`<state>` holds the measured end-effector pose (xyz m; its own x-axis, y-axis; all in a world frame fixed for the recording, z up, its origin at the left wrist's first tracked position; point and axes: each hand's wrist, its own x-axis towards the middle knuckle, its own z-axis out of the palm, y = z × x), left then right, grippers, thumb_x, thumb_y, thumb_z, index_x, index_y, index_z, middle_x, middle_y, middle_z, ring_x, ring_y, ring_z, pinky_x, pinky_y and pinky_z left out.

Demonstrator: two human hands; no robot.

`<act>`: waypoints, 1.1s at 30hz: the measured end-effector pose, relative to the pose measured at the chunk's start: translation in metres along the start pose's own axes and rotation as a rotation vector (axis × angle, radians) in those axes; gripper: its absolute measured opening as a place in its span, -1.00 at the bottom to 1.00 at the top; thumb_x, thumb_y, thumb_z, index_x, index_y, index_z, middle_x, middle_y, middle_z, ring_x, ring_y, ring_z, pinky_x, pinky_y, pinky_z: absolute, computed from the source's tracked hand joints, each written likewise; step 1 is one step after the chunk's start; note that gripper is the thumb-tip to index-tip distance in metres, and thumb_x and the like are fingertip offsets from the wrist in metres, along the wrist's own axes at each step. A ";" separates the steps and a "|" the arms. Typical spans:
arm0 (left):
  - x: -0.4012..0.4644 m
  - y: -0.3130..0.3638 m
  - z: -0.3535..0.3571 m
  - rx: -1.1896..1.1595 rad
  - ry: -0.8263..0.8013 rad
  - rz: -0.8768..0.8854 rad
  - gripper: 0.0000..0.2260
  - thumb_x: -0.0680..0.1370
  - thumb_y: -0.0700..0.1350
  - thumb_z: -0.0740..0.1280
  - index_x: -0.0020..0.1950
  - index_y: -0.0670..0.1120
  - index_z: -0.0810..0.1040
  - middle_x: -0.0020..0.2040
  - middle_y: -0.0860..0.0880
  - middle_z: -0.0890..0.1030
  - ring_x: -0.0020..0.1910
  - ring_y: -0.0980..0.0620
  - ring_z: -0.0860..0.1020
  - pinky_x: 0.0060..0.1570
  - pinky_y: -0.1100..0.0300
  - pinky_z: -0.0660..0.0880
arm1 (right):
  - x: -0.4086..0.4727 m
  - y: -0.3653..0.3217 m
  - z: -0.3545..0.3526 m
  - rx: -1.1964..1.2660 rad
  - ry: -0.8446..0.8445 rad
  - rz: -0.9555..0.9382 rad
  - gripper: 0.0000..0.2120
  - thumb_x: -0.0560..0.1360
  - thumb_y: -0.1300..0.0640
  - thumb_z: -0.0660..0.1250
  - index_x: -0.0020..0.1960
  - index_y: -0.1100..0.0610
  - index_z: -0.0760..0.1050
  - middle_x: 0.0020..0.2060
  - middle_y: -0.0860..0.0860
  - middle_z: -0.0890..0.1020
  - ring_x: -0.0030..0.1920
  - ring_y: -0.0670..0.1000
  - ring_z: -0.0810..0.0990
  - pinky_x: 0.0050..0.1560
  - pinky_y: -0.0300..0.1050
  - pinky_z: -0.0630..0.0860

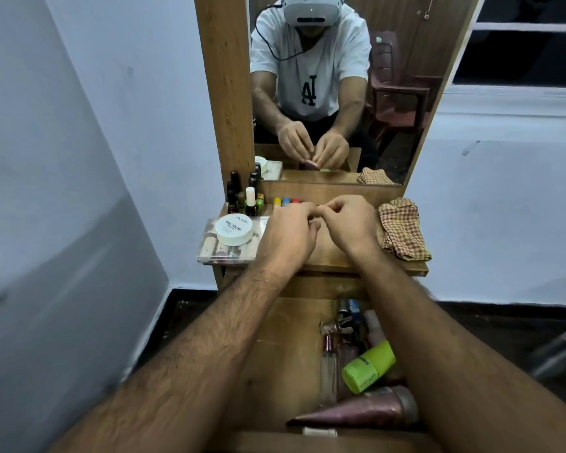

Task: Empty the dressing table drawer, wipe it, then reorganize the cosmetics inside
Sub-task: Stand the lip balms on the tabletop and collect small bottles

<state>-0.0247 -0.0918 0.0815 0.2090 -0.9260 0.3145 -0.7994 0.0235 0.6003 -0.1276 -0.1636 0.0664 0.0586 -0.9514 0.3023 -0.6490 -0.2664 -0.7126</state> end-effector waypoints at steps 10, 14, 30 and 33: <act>-0.084 -0.028 0.026 0.099 -0.315 -0.184 -0.86 0.55 -0.05 0.42 0.10 0.04 0.66 0.07 0.05 0.68 0.06 0.08 0.59 0.08 0.23 0.49 | -0.105 0.055 -0.044 -0.091 -0.257 0.076 -0.85 0.47 0.11 0.46 -0.27 0.02 0.62 -0.39 -0.15 0.60 -0.31 -0.15 0.58 -0.27 -0.23 0.41; -0.093 -0.034 0.043 0.167 -0.515 -0.258 -0.83 0.50 0.03 0.47 0.02 -0.01 0.67 -0.03 0.03 0.68 -0.04 0.06 0.60 0.01 0.16 0.54 | -0.112 0.075 -0.042 -0.241 -0.379 0.138 -0.85 0.47 0.17 0.45 -0.27 0.02 0.59 -0.33 -0.06 0.62 -0.17 0.01 0.62 -0.14 -0.16 0.50; -0.100 -0.028 0.078 0.279 -0.716 -0.282 -0.68 0.47 0.13 0.48 0.06 -0.08 0.63 -0.12 -0.02 0.68 -0.24 0.04 0.66 -0.28 0.23 0.58 | -0.095 0.076 -0.032 -0.386 -0.536 0.178 -0.88 0.45 0.23 0.44 -0.09 0.02 0.61 -0.11 0.02 0.66 -0.07 0.07 0.61 -0.07 -0.10 0.55; -0.099 -0.031 0.078 0.226 -0.737 -0.331 -0.68 0.46 0.14 0.49 0.05 -0.06 0.63 -0.24 0.01 0.69 -0.45 0.08 0.62 -0.49 0.28 0.52 | -0.098 0.074 -0.030 -0.421 -0.617 0.148 -0.72 0.39 0.07 0.55 0.07 0.01 0.63 -0.05 -0.01 0.67 0.00 0.03 0.61 0.03 -0.06 0.57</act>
<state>-0.0644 -0.0302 -0.0254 0.0939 -0.8826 -0.4606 -0.8718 -0.2963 0.3901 -0.2042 -0.0858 0.0034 0.2813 -0.9195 -0.2745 -0.9105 -0.1654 -0.3791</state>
